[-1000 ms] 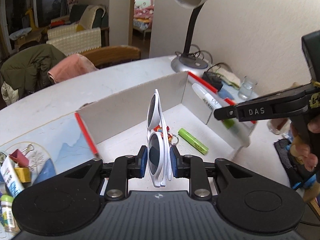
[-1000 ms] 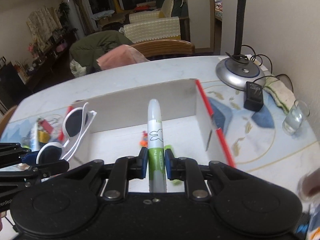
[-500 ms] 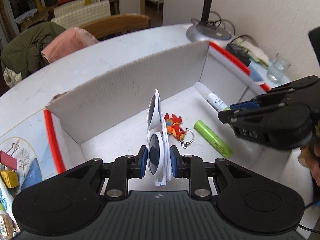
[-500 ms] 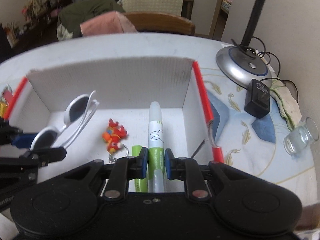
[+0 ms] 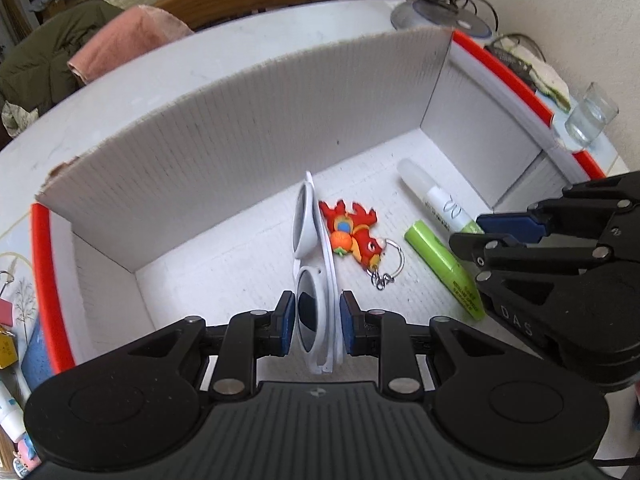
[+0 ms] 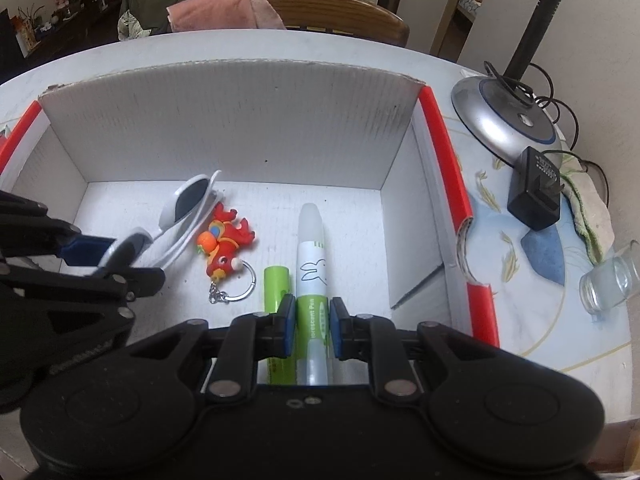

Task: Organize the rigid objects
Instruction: 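Lower the sunglasses and marker into the box and open both grippers, then withdraw both grippers from the box back to the pile, then close the left gripper on the teal soap while the right gripper approaches the pink figurine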

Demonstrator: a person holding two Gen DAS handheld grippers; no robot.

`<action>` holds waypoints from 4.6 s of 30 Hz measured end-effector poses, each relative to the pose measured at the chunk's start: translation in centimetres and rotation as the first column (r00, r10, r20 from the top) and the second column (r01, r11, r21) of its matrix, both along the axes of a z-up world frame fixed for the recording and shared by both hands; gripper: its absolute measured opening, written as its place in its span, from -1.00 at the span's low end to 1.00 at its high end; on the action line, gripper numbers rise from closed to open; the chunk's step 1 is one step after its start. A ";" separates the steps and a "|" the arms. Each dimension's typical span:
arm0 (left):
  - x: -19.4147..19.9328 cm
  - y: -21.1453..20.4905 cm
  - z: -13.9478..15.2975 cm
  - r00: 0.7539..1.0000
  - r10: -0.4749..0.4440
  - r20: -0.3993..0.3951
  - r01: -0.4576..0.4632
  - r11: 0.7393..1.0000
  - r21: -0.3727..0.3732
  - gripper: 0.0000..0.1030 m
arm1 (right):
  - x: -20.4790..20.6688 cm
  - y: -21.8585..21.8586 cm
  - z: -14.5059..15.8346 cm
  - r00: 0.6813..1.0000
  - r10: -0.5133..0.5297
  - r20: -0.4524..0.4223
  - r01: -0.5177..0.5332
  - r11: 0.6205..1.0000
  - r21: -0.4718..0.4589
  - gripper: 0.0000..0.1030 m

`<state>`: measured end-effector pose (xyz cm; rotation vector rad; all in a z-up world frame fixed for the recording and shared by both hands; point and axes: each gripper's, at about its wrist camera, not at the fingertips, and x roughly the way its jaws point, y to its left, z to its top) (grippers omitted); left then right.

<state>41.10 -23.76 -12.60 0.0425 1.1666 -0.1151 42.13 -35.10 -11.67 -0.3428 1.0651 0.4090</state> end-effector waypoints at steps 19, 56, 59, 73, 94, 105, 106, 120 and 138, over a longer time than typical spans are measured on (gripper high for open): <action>-1.2 0.8 1.4 1.000 0.012 0.022 -0.011 0.999 -0.050 -0.55 | -0.4 -0.8 0.9 1.000 -0.014 -0.020 0.015 0.999 0.049 -0.38; -13.9 8.3 10.7 0.938 0.053 0.342 0.003 0.987 -0.159 -0.48 | -11.2 1.3 10.0 0.990 0.030 0.136 -0.063 0.967 0.245 0.21; -15.4 9.8 11.1 0.929 0.066 0.365 -0.004 0.986 -0.166 0.04 | -12.5 2.3 10.5 0.989 0.039 0.141 -0.076 0.961 0.264 0.25; -21.5 19.1 11.2 0.905 0.148 0.398 -0.084 0.981 -0.174 0.40 | -18.0 8.8 11.0 0.985 0.094 0.143 -0.134 0.943 0.305 0.44; -26.9 30.0 4.8 0.918 0.230 0.322 -0.183 0.968 -0.171 1.00 | -21.2 19.5 7.7 0.986 0.138 0.095 -0.161 0.938 0.308 0.70; -27.1 31.4 0.3 0.908 0.257 0.330 -0.230 0.966 -0.117 1.00 | -20.2 24.6 3.8 0.979 0.197 0.045 -0.202 0.947 0.251 0.70; -26.9 31.4 -0.2 0.913 0.258 0.317 -0.235 0.966 -0.109 1.00 | -20.1 25.2 3.4 0.978 0.205 0.038 -0.208 0.947 0.244 0.70; -25.6 30.8 -3.8 0.913 0.290 0.287 -0.273 0.957 -0.097 1.00 | -18.6 30.3 -0.2 0.962 0.270 -0.027 -0.262 0.950 0.173 0.66; -24.7 29.2 -3.9 0.915 0.256 0.313 -0.257 0.966 -0.038 0.58 | -17.1 32.3 -2.5 0.959 0.277 -0.060 -0.267 0.955 0.130 0.50</action>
